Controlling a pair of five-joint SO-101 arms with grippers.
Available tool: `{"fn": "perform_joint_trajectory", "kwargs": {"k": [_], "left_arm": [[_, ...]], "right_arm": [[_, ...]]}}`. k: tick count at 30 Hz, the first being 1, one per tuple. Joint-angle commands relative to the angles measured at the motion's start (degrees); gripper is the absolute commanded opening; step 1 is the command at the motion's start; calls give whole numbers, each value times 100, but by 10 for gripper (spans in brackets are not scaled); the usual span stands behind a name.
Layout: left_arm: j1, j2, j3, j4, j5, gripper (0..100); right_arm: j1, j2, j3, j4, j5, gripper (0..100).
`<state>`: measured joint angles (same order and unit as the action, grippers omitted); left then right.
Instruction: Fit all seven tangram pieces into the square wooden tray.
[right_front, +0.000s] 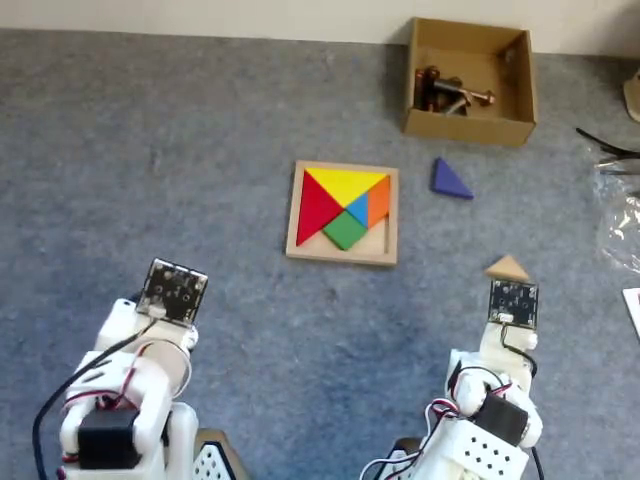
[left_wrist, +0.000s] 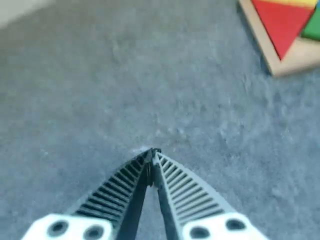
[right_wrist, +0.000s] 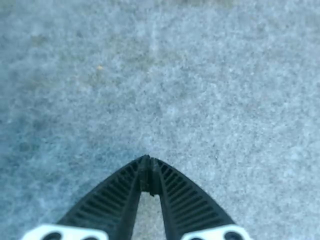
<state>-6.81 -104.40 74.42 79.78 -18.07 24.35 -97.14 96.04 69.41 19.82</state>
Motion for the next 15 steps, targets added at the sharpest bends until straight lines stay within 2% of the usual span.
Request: {"fn": "perform_joint_trajectory", "kwargs": {"k": [1, 15], "left_arm": [[-180, 22, 426, -352, -26, 6], [-233, 22, 2114, -1178, -26, 5]], "right_arm": [[84, -84, 664, -101, -9, 5], [84, -84, 664, -101, -9, 5]]}}
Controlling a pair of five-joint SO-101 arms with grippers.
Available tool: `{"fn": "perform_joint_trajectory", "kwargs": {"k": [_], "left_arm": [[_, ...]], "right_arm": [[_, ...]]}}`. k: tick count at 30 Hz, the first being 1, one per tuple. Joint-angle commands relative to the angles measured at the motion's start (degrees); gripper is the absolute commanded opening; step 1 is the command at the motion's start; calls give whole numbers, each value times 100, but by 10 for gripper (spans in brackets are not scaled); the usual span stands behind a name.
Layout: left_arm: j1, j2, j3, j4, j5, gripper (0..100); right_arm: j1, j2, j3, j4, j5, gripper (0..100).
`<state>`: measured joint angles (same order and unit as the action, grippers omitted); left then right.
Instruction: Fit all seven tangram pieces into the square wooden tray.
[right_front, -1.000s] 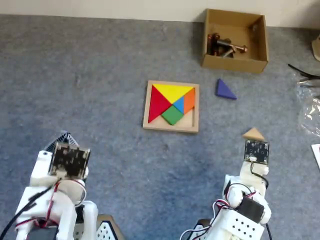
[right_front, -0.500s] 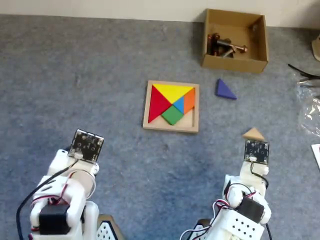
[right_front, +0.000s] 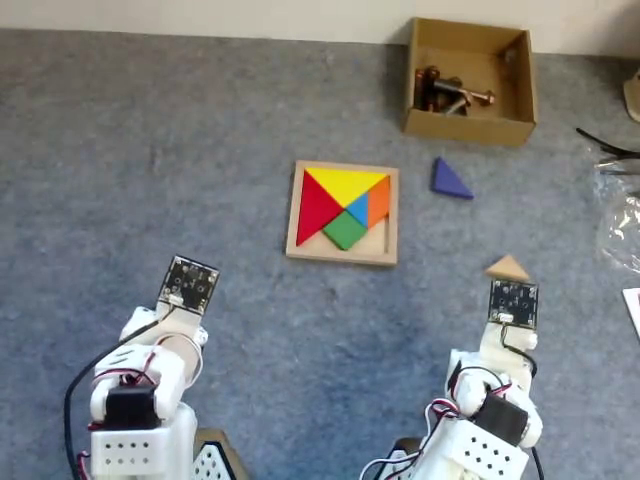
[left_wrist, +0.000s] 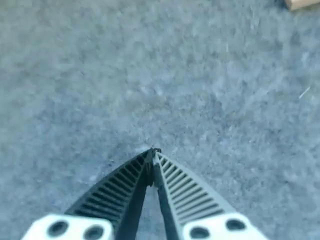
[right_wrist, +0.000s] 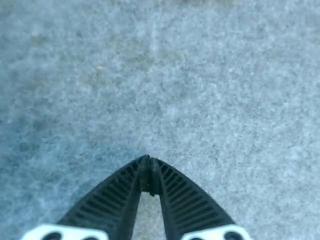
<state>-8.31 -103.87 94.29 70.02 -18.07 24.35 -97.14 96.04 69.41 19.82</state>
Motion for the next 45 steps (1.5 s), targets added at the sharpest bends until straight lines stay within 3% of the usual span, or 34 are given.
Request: {"fn": "perform_joint_trajectory", "kwargs": {"k": [1, 9, 15, 24, 31, 45], "left_arm": [[-92, -31, 207, -229, -26, 5], [-92, -13, 286, -158, -26, 5], [-84, -13, 286, 607, -26, 5], [22, -22, 286, 659, 9, 5], [347, -22, 286, 668, 985, 5], [-75, -13, 286, 668, 1011, 6]], "right_arm": [[84, -84, 664, -101, -9, 5], [84, -84, 664, -101, -9, 5], [84, -84, 664, -101, -9, 5], [84, -84, 664, -101, -9, 5], [84, -84, 664, -101, -9, 5], [84, -84, 664, -101, -9, 5]]}}
